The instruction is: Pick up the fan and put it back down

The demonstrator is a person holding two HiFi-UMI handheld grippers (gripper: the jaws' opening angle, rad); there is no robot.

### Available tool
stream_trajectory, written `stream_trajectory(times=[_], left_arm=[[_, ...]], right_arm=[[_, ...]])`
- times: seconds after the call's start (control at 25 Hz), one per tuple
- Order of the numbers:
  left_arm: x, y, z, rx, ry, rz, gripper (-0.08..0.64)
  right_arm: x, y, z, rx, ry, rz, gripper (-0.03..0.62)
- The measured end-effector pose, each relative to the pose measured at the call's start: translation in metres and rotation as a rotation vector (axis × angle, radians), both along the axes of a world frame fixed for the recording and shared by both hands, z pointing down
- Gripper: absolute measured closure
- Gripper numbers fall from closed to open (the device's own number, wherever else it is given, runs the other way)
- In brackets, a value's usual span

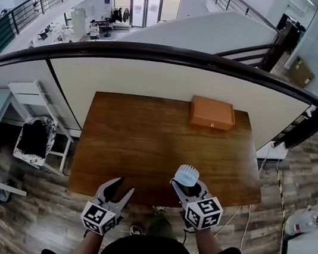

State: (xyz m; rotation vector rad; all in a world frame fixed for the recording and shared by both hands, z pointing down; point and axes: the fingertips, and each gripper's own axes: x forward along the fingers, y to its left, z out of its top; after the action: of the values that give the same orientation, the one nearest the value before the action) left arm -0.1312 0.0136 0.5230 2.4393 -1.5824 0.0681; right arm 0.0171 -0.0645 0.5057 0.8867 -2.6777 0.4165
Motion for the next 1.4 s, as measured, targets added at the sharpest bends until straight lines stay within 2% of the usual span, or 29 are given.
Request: stream_trajectory(times=[0.16,0.4,0.64,0.8,1.08,1.4], left_arm=[[0.004,0.009,-0.004,0.015,0.007,0.039,0.368],[0.014,0.014,-0.022,0.059,0.027,0.122,0.362],[0.040,0.007,-0.035,0.123,0.021,0.266,0.307],[0.058,0.001,-0.046,0.121,0.043,0.348,0.287],[0.077,-0.010,-0.055,0.146,0.012,0.520,0.270],[0.093,-0.024,-0.064,0.133,0.046,0.605,0.270]], right_arm=[[-0.002,0.013,-0.003,0.007,0.006,-0.027,0.405],[-0.019,0.031,-0.007,0.030,0.020,-0.128,0.405],[-0.038,0.042,-0.004,0.036,0.047,-0.232,0.405],[-0.050,0.049,0.001,0.035,0.067,-0.304,0.405],[-0.067,0.067,0.011,0.057,0.108,-0.461,0.405],[-0.074,0.075,0.012,0.069,0.090,-0.558,0.405]])
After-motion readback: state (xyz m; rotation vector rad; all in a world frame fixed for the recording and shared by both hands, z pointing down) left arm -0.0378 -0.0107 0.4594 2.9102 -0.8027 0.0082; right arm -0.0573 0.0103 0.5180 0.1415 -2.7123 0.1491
